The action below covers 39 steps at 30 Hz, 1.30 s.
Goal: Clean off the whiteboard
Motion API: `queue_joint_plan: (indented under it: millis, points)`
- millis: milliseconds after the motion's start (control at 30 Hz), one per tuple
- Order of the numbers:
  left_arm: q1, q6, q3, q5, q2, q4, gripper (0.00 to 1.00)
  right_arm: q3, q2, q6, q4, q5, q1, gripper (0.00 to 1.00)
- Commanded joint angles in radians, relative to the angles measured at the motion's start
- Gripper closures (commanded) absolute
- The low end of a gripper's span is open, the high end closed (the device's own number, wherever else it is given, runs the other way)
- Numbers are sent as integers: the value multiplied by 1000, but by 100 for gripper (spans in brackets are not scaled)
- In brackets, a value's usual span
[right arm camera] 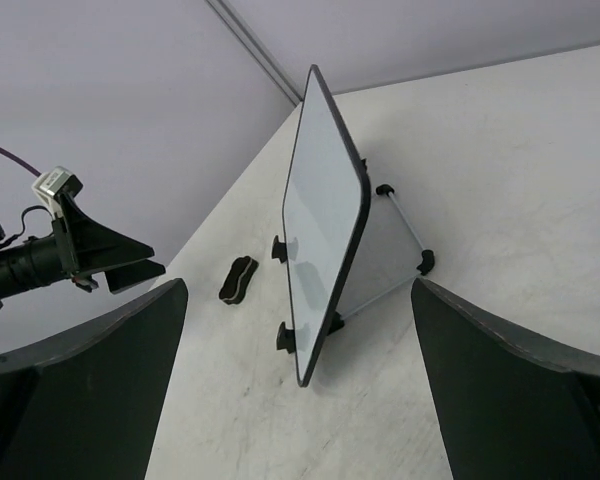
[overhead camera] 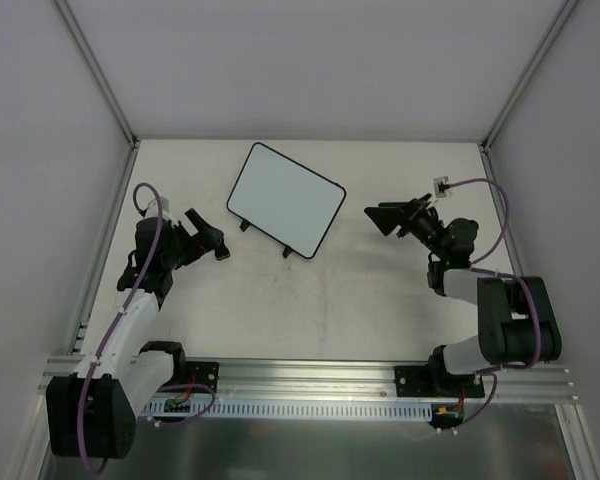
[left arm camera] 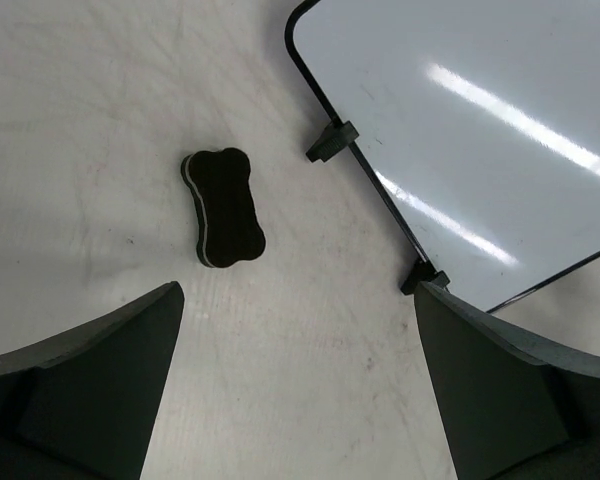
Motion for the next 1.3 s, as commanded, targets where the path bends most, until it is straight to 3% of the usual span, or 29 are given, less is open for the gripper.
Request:
queue_joint_plan:
  millis: [0, 33, 133, 167, 233, 333, 467, 767, 1267]
  points:
    - [-1, 34, -63, 38, -73, 63, 1, -96, -156, 6, 110, 23, 1, 1]
    - [-3, 37, -96, 42, -92, 78, 1, -113, -204, -6, 60, 51, 7, 0]
    - [-5, 50, -139, 67, -171, 89, 1, -133, -457, -167, -309, 145, 77, 1]
    - [-5, 56, -146, 73, -191, 89, 1, -123, -529, -228, -554, 187, 102, 1]
    - [-5, 69, -163, 91, -239, 89, 1, -106, -712, -383, -782, 286, 182, 1]
    - [-6, 77, -183, 93, -268, 89, 1, -124, -872, -411, -872, 324, 190, 1]
    - [-8, 103, -189, 153, -267, 89, 1, -147, -965, -390, -1053, 365, 191, 1]
    - [-9, 175, -236, 213, -337, 73, 1, -284, -1053, -393, -1052, 408, 191, 1]
    - [-9, 160, -270, 110, -368, 77, 1, -325, -968, -379, -905, 275, 193, 1]
